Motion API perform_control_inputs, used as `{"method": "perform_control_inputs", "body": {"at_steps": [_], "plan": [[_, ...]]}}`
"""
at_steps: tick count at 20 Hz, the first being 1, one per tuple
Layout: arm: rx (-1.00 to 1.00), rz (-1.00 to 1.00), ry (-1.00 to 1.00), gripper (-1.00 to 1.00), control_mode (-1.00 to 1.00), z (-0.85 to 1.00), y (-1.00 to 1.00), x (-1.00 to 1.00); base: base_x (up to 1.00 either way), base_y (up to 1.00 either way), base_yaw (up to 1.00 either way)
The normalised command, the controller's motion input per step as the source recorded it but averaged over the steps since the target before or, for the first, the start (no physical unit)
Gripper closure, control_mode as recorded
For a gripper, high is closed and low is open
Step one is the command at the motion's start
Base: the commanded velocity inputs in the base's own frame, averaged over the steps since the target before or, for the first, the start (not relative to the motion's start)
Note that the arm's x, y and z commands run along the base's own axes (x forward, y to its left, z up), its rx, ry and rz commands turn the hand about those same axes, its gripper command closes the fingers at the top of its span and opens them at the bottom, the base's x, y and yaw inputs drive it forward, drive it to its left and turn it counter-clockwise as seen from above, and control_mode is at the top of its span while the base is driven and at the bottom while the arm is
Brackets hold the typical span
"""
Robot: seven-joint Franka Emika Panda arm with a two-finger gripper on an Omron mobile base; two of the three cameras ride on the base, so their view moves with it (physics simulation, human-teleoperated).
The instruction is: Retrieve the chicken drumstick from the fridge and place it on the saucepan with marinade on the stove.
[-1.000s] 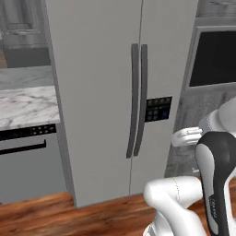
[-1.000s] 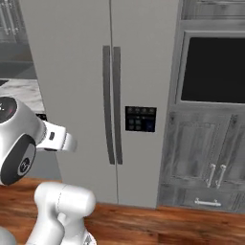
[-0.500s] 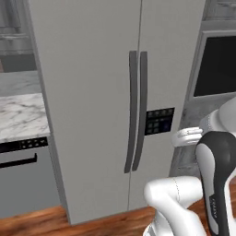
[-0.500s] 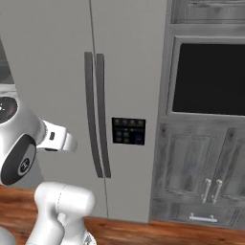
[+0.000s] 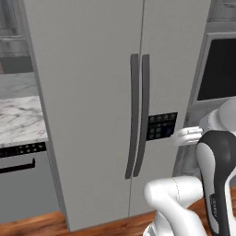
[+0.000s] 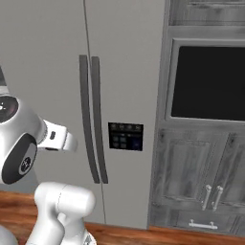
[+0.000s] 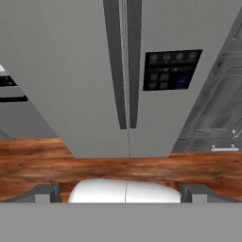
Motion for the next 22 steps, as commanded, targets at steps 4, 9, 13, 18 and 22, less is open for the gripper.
{"method": "perform_control_inputs", "body": {"at_steps": [4, 9, 13, 18, 22], "plan": [[0.00, 0.00, 0.00, -1.00, 1.00, 0.00, 0.00, 0.00, -0.37, 0.28, 0.00], [0.00, 0.00, 0.00, -1.00, 1.00, 0.00, 0.00, 0.00, -0.55, 0.12, 0.00], [0.00, 0.00, 0.00, -1.00, 1.00, 0.00, 0.00, 0.00, -0.47, 0.06, 0.00], [0.00, 0.00, 0.00, -1.00, 1.00, 0.00, 0.00, 0.00, -0.05, 0.01, 0.00], [0.00, 0.00, 0.00, -1.00, 1.00, 0.00, 0.00, 0.00, 0.00, 0.00, 0.00]]}}
